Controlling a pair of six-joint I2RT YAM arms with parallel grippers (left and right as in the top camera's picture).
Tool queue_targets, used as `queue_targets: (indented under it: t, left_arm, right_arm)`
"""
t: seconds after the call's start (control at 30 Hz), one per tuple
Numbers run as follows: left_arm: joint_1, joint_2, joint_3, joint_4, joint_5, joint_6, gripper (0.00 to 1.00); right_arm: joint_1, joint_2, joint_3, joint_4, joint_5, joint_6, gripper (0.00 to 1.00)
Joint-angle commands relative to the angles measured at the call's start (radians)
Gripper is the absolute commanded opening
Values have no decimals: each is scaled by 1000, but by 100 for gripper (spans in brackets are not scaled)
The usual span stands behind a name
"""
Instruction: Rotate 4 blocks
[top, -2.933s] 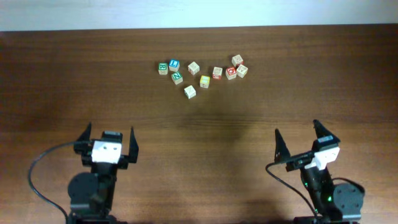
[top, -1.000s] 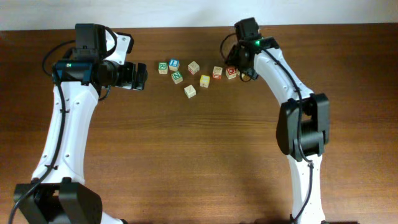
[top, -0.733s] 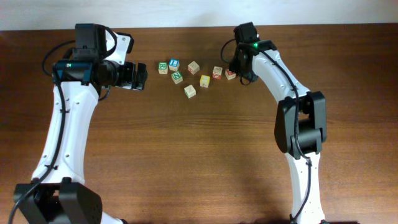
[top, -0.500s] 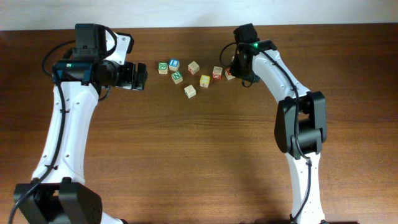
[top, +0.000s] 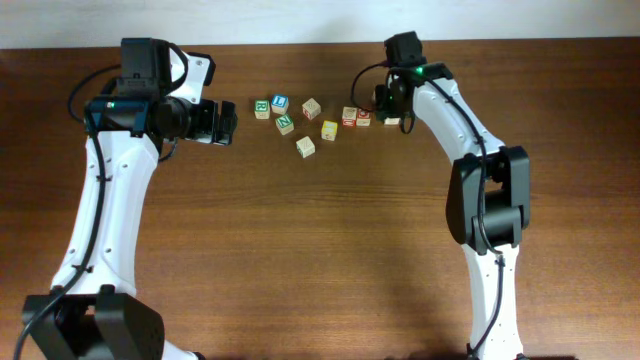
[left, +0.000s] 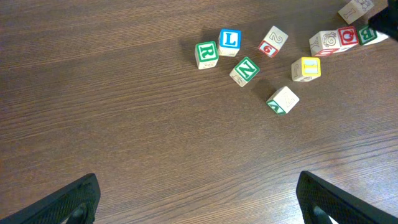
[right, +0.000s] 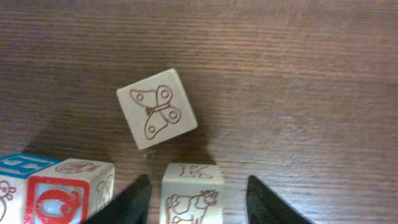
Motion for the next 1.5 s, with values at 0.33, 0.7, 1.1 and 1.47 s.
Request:
queue_targets:
  t: [0.33, 0.7, 1.1, 1.47]
  left_arm:
    - [3, 3, 23, 2, 14, -13, 99]
    - [3, 3, 23, 2, 14, -13, 99]
    - [3, 3, 23, 2, 14, -13, 99]
    - [3, 3, 23, 2, 14, -13, 99]
  right_arm:
    - [-2, 21, 8, -16, -33, 93, 23]
    - [13, -71, 95, -654, -284, 140, 24]
    - [96, -71, -85, -641, -174, 118, 27]
    - [96, -71, 117, -720, -204, 102, 49]
